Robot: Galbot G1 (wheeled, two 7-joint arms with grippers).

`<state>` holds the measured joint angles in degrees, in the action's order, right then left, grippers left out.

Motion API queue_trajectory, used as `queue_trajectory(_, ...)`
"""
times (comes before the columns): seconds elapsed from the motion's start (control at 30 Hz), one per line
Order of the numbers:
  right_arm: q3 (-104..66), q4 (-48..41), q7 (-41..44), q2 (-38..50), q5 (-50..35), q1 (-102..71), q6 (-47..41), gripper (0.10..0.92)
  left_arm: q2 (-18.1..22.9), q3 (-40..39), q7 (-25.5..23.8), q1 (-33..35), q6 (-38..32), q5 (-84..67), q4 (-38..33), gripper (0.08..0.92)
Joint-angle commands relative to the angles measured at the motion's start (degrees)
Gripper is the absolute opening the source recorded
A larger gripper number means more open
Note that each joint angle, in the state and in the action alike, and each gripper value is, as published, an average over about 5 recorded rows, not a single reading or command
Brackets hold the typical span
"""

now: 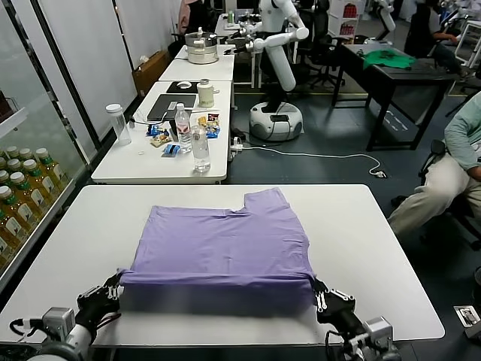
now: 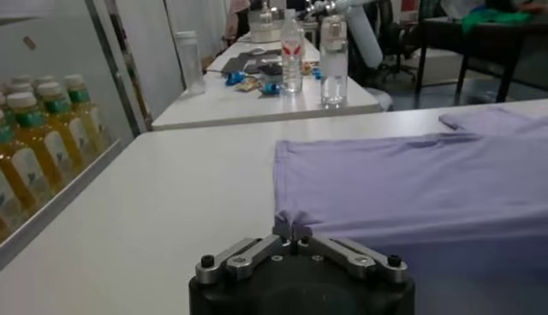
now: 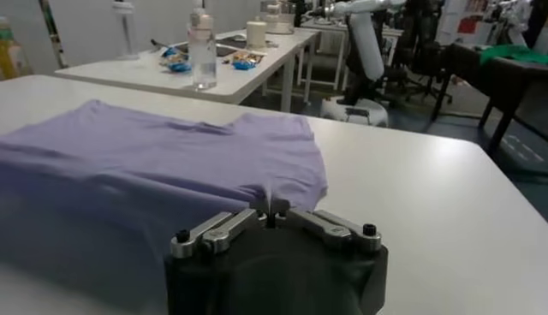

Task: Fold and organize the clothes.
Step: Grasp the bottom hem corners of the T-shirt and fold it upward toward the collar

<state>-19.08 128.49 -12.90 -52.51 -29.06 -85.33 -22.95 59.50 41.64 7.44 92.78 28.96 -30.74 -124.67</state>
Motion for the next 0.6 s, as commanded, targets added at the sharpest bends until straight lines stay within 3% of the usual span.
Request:
queue_trajectory(0.03, 3.30, -5.55, -0.13, -0.77, -0.09, 8.03, -0.86, 0.116, 0.00, -2.39, -4.37, -8.47, -0.35, 0.82, 6.74, 0.085)
queue_trajectory(0.6, 5.35, -9.15, 0.01, -2.35, 0.70, 10.18, -1.01, 0.116, 0.08, -3.32, -9.55, -10.27, -2.57, 2.42, 11.55, 0.085)
